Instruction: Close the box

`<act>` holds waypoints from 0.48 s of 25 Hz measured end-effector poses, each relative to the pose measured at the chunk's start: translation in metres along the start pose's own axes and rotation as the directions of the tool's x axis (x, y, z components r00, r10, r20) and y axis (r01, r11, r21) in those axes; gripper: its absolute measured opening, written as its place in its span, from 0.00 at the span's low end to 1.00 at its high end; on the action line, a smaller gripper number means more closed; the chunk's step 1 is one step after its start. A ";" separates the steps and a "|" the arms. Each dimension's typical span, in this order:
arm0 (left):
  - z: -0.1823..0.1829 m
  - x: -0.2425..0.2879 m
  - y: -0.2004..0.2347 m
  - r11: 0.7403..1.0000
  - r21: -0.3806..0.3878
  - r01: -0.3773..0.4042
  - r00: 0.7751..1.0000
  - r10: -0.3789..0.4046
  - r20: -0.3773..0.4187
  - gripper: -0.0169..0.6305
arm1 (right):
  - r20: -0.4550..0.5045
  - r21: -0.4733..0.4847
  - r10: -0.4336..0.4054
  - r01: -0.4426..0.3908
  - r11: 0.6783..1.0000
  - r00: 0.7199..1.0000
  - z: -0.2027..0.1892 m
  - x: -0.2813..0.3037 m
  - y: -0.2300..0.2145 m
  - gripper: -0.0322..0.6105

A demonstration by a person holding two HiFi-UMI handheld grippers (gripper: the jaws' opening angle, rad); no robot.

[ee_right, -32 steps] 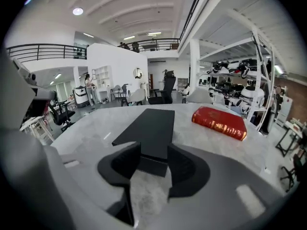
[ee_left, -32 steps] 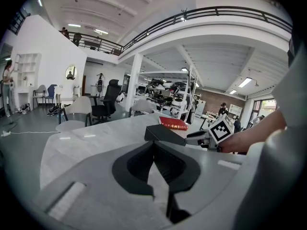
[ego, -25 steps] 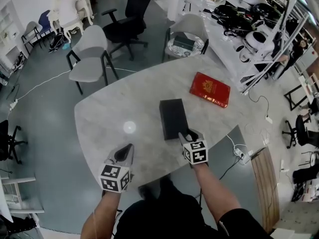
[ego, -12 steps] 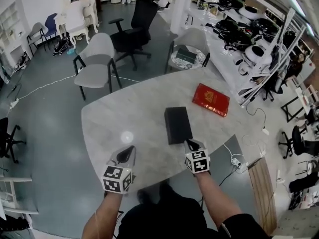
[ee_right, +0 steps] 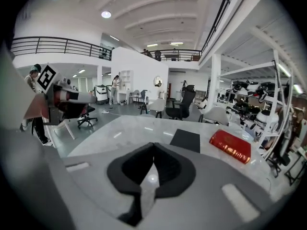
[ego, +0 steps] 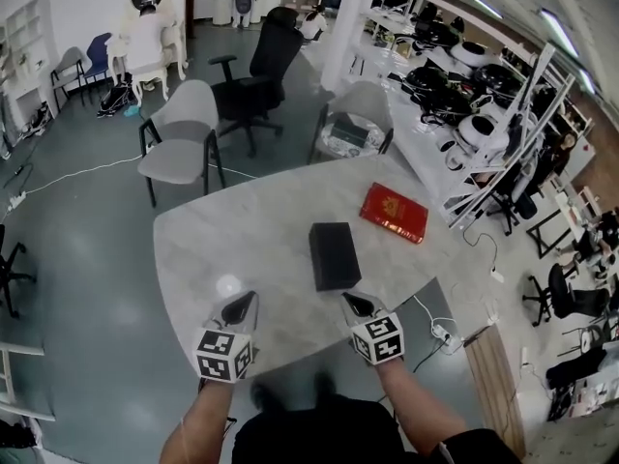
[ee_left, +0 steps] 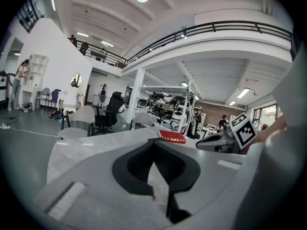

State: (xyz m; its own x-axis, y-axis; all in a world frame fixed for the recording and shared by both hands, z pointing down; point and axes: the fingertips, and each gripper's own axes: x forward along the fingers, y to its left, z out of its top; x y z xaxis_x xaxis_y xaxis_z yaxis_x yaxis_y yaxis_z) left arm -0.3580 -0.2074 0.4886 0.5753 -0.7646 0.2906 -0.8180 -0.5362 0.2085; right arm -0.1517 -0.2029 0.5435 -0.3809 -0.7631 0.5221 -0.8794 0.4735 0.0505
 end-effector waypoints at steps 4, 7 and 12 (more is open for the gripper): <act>-0.003 -0.001 -0.017 0.999 0.028 -0.031 1.000 0.031 -0.002 0.04 | 0.075 0.024 0.018 -0.020 1.000 0.997 0.011 -0.020 -0.009 0.05; -0.004 0.008 -0.041 0.994 0.094 -0.055 0.998 0.057 -0.020 0.04 | 0.118 0.012 0.020 -0.021 1.000 0.993 0.008 -0.037 -0.030 0.05; -0.008 0.044 -0.101 0.990 0.118 -0.077 0.996 0.082 -0.036 0.04 | 0.158 0.043 0.096 -0.104 0.994 0.983 -0.014 -0.080 -0.080 0.05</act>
State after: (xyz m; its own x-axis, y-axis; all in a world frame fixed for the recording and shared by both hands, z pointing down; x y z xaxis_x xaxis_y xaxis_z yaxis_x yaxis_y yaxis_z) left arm -0.2503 -0.1839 0.4879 0.5063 -0.7927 0.3397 -0.8545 -0.5142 0.0738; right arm -0.0472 -0.1740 0.5096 -0.5042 -0.7740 0.3831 -0.8464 0.5309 -0.0413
